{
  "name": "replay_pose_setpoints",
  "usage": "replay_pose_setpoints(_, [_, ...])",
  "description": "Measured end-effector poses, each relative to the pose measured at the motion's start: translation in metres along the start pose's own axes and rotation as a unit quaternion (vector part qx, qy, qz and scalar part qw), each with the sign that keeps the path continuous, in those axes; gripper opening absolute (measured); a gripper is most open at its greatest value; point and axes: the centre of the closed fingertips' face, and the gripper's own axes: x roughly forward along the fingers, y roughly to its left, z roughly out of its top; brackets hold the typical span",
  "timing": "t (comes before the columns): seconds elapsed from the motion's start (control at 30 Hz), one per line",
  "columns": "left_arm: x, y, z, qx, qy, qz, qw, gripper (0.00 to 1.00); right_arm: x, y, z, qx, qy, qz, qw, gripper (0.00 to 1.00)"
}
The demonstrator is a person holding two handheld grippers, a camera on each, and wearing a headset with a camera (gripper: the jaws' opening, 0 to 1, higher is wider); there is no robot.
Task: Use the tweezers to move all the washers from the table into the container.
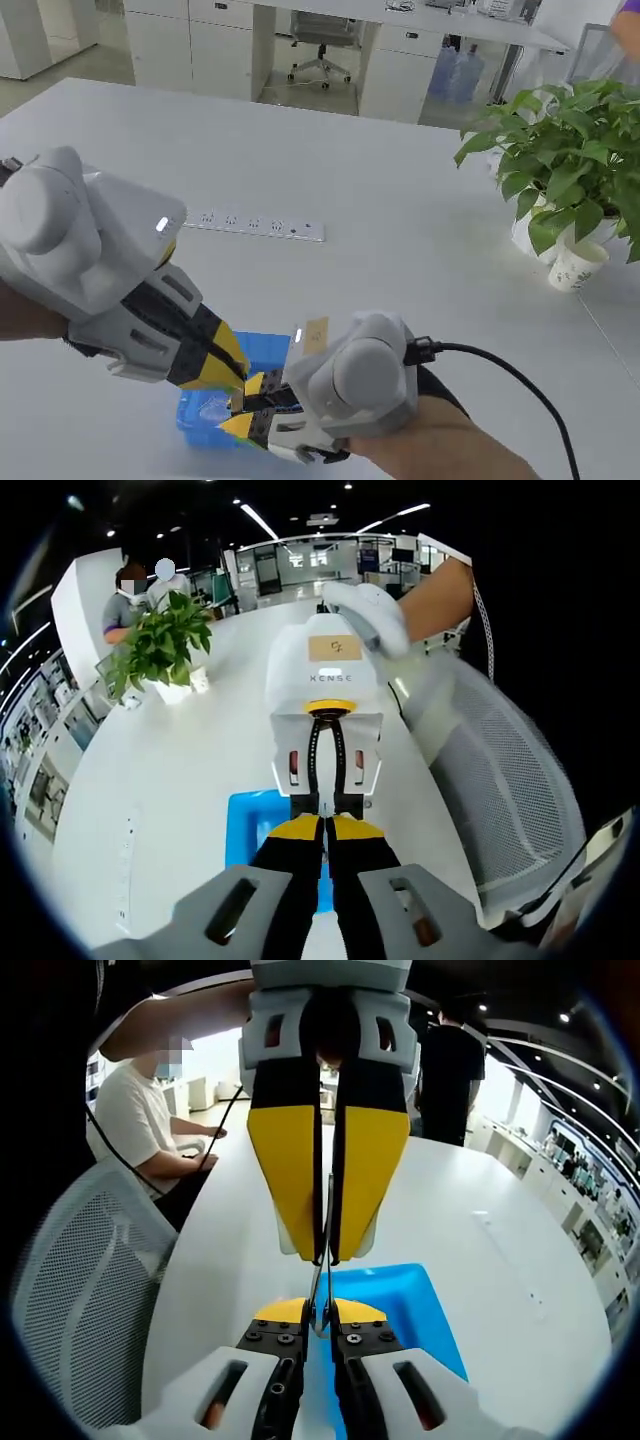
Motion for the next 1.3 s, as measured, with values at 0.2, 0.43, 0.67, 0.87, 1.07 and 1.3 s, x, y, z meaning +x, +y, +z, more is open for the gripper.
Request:
replay_pose_setpoints(0.2, [0.0, 0.014, -0.006, 0.003, 0.005, 0.005, 1.0, 0.05, 0.005, -0.016, -0.002, -0.001, -0.003, -0.002, 1.0, 0.09])
replay_pose_setpoints(0.43, [0.003, 0.028, -0.017, 0.003, 0.012, 0.01, 0.9999, 0.05, 0.014, -0.03, -0.008, 0.002, -0.004, -0.006, 1.0, 0.1])
replay_pose_setpoints(0.67, [0.009, 0.04, -0.03, -0.001, 0.016, 0.014, 0.9998, 0.05, 0.023, -0.042, -0.017, 0.006, -0.001, -0.009, 0.9999, 0.1])
replay_pose_setpoints(0.87, [0.015, 0.046, -0.04, -0.008, 0.02, 0.015, 0.9997, 0.05, 0.031, -0.049, -0.029, 0.012, 0.005, -0.008, 0.9999, 0.1])
replay_pose_setpoints(1.07, [0.025, 0.052, -0.05, -0.014, 0.024, 0.017, 0.9995, 0.05, 0.038, -0.055, -0.04, 0.011, 0.018, -0.006, 0.9998, 0.1])
replay_pose_setpoints(1.3, [0.034, 0.056, -0.058, -0.018, 0.031, 0.018, 0.9992, 0.05, 0.045, -0.058, -0.052, 0.016, 0.027, -0.005, 0.9995, 0.1])
